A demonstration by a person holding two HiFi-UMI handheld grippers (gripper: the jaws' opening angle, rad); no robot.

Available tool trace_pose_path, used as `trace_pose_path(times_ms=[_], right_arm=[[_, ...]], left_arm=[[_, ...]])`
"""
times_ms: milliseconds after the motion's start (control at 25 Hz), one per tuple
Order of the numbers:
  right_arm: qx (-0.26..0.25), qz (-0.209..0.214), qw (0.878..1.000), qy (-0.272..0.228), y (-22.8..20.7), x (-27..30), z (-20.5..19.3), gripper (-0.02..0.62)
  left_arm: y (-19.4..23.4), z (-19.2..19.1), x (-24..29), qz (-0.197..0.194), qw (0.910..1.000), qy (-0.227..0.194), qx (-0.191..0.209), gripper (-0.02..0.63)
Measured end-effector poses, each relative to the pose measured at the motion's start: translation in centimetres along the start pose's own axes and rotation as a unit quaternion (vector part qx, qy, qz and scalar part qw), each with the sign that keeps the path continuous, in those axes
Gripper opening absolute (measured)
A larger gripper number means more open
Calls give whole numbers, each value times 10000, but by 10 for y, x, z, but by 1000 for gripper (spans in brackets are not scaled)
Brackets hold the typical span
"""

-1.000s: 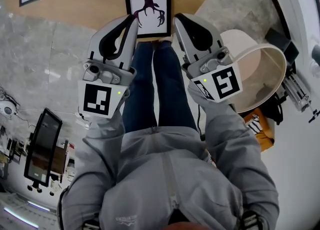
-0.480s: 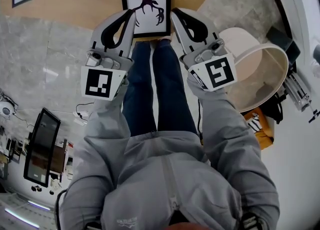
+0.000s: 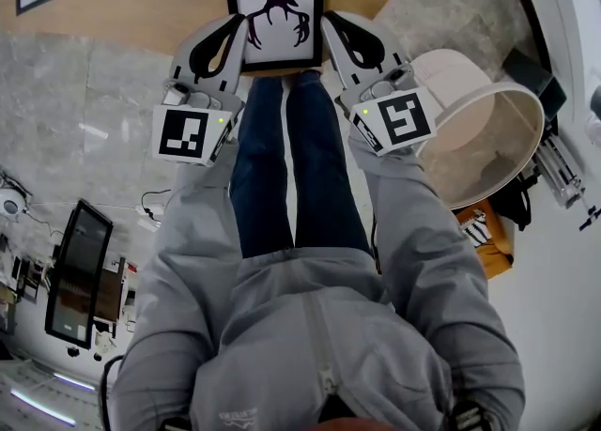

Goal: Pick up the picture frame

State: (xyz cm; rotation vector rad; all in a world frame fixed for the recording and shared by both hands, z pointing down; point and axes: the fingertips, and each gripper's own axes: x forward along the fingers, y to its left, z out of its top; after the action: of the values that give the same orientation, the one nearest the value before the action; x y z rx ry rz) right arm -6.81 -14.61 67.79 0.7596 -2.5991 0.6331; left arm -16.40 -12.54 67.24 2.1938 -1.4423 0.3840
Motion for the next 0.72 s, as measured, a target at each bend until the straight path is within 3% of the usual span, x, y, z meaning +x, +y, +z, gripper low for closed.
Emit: trace_pose_path(times_ms=[120, 560, 720], right_arm=[[32, -59, 9999, 125, -3, 6, -12, 32], [242, -268, 9983, 457, -15, 15, -42, 32], [277, -300, 9979, 507, -14, 15, -45, 32]], left_arm=[[5, -15, 4, -10, 9996, 171, 218, 18], [18, -55, 15, 76, 9978, 633, 198, 18], [26, -64, 16, 191, 9962, 846, 26, 18]])
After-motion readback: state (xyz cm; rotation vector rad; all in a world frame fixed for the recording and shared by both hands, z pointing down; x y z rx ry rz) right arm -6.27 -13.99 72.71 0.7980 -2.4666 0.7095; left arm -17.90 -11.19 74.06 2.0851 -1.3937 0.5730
